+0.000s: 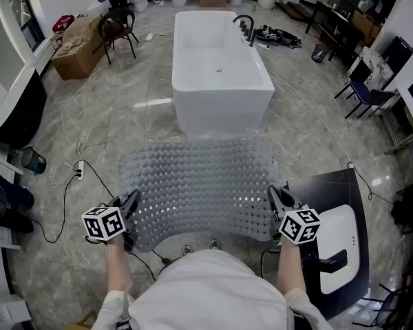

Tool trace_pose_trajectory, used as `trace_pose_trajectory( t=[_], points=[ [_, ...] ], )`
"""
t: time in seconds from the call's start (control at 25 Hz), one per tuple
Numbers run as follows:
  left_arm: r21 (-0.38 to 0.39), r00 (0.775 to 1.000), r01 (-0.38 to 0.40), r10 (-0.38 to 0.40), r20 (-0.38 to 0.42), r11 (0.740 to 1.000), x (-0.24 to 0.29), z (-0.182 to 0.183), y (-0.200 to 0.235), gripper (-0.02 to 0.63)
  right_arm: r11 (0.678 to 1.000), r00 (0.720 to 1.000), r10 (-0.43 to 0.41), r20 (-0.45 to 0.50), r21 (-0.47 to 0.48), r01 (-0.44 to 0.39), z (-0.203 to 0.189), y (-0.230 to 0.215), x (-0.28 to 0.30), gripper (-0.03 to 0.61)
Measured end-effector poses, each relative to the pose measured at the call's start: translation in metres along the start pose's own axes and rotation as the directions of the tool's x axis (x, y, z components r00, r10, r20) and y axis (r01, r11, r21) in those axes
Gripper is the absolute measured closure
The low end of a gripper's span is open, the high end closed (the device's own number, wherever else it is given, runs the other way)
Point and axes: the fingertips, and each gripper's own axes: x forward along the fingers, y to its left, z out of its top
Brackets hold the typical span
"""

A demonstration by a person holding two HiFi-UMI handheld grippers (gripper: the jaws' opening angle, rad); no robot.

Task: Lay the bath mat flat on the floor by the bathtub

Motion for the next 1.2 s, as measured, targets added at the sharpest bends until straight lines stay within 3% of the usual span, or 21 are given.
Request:
trace_pose_trajectory(
  t=[0.64, 1.2],
  points=[
    [-0.001, 1.000, 0.018, -0.018, -0.005, 1.000, -0.002, -0.003, 0.002, 0.571, 0.999, 1.000, 0.027, 0.005, 0.025, -0.027, -0.002, 0.019, -0.001, 0.541],
    [-0.019, 0.996, 0.086, -0.087, -0.018, 0.996, -0.010, -0.003, 0.031, 0.571, 0.997, 0.998, -0.050, 0.037, 0.066, 0.047, -0.015, 0.044, -0.015, 0.541]
  ],
)
